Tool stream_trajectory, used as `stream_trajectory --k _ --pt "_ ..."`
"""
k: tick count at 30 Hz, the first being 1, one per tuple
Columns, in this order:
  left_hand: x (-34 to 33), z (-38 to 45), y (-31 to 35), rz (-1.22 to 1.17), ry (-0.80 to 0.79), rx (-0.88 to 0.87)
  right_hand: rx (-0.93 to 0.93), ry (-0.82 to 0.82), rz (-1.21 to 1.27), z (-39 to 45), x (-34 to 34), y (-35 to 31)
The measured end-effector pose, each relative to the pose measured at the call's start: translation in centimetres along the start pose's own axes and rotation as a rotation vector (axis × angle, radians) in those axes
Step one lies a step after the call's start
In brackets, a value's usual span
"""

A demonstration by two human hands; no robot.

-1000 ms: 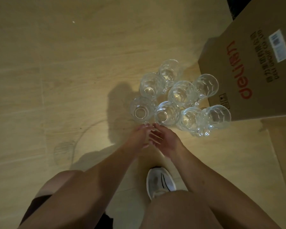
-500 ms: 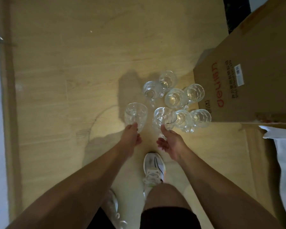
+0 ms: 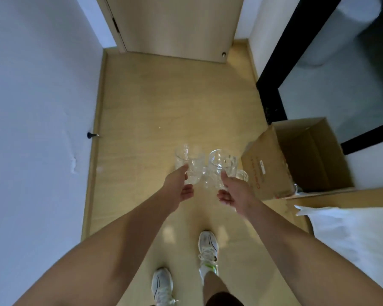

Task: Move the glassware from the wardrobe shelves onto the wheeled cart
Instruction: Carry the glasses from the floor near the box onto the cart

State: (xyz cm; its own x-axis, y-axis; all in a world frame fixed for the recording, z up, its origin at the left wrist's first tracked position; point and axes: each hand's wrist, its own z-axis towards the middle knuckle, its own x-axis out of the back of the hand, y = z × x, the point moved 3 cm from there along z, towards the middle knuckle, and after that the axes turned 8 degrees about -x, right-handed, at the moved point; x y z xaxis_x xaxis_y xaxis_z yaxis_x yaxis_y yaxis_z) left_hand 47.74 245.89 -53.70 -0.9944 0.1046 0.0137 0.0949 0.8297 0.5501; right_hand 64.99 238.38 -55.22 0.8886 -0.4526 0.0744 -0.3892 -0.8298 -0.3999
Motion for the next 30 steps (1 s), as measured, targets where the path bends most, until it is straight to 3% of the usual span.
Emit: stream_trajectory --k 8,15,22,30 --pt "3.2 -16.3 16.4 0.086 -0.083 -0.352 0.346 -0.058 -0.069 -21.6 -1.5 -11.7" --pt "7.2 -30.0 27.3 -0.020 -0.085 -0.596 0.588 -0.079 0.009 -34.7 -3.5 -19.1" --pt "12.2 -40.8 34.2 -0.115 0.108 -0.830 0.757 -0.303 0.008 -41.4 -7.3 -27.0" --pt "16.1 -48.5 35.8 -0.349 0.339 -0.927 0.888 -0.495 -0.159 -47.6 -12.4 -31.5"
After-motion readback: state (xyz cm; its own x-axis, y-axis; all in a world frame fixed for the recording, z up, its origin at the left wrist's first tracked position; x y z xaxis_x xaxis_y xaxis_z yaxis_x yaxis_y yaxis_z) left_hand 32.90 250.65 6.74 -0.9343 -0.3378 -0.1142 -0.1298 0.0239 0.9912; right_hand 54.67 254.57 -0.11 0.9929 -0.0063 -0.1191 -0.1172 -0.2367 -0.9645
